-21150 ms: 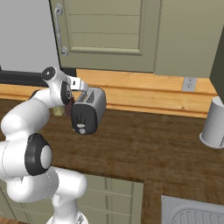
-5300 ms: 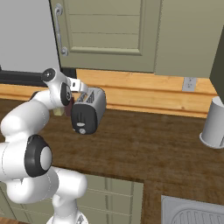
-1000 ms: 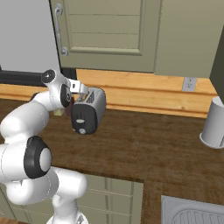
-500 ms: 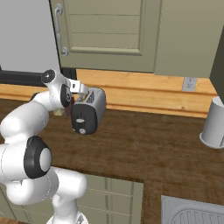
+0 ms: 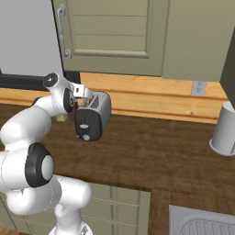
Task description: Start the toaster. Once the lever pops up, take the bread to the plate on the dining counter.
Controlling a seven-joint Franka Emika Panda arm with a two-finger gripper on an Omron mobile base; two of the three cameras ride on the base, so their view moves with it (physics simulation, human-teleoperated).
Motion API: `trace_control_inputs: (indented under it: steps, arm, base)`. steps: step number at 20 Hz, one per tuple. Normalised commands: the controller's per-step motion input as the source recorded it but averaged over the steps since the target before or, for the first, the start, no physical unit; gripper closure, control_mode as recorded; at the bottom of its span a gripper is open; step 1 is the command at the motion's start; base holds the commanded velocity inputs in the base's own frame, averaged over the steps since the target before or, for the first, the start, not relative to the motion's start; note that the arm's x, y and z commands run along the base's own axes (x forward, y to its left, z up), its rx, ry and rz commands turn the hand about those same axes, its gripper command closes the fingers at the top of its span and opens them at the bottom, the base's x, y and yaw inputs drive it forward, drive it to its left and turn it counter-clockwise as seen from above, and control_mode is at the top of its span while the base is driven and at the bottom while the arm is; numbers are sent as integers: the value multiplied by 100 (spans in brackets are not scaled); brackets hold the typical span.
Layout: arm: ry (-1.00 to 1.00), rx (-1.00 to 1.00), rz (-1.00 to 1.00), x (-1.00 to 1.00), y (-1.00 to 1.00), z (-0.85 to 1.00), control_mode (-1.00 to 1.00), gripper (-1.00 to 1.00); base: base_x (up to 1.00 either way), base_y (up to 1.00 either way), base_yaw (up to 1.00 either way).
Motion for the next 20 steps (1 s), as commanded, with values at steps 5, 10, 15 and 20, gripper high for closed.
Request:
trace_control_inputs:
  steps: [5, 10, 15, 20]
  arm:
    - [0, 0, 0, 0, 0, -1, -100, -100]
    - [0, 0, 0, 0, 0, -1, -100, -100]
    - [0, 0, 0, 0, 0, -1, -100, -100]
    - [0, 0, 0, 0, 0, 0, -100, -100]
  base:
    - [0, 0, 0]
    - [0, 0, 0]
    - [0, 0, 0]
    - [0, 0, 0]
